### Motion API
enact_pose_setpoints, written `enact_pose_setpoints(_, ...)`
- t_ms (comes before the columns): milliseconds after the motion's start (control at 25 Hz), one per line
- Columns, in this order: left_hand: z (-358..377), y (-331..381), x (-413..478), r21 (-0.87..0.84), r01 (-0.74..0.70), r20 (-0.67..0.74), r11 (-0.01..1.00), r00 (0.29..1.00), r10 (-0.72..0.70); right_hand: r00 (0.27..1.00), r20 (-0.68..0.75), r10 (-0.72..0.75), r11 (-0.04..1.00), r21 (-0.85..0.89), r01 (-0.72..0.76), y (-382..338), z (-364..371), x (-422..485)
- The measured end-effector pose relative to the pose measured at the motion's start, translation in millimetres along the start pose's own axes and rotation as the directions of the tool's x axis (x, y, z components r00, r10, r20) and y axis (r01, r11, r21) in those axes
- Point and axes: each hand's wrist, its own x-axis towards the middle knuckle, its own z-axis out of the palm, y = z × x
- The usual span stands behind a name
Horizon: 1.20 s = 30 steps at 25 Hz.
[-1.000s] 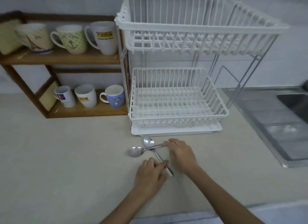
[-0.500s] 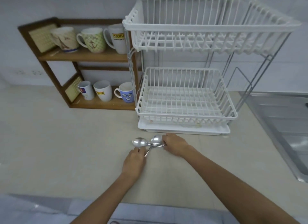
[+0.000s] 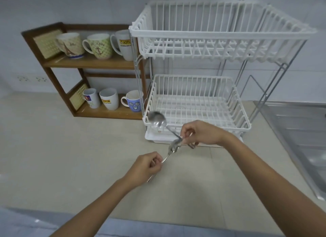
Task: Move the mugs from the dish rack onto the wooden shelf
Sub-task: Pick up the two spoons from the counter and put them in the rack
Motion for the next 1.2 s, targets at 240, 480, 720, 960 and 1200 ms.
enact_pose_setpoints(240,-33.8,67.5,57.3,-0.357,-0.109,-0.086,0.928,0.993,0.083,0.893,-0.425,0.150,0.964,0.265,-0.036,19.7,-73.9,-0.9)
enact_pose_setpoints(480,-38.9,92.7,162.7,-0.521,0.206,-0.079,0.828,0.955,-0.286,0.796,-0.466,0.386,0.898,0.388,-0.208,51.7,-69.5,53.3)
enact_pose_setpoints(720,-13.5,62.2,221.7,-0.425,0.406,-0.092,0.809,0.870,-0.485,0.742,-0.417,0.525,0.831,0.437,-0.343,79.8,-43.9,95.7)
enact_pose_setpoints(960,4.3,47.4,244.1,-0.273,0.468,-0.132,0.840,0.847,-0.515,0.719,-0.468,0.514,0.857,0.312,-0.410,98.8,-40.5,114.2)
enact_pose_setpoints(1200,4.4,54.4,245.3,-0.207,0.493,-0.141,0.845,0.840,-0.524,0.718,-0.493,0.490,0.857,0.121,-0.501,96.9,-39.8,118.9)
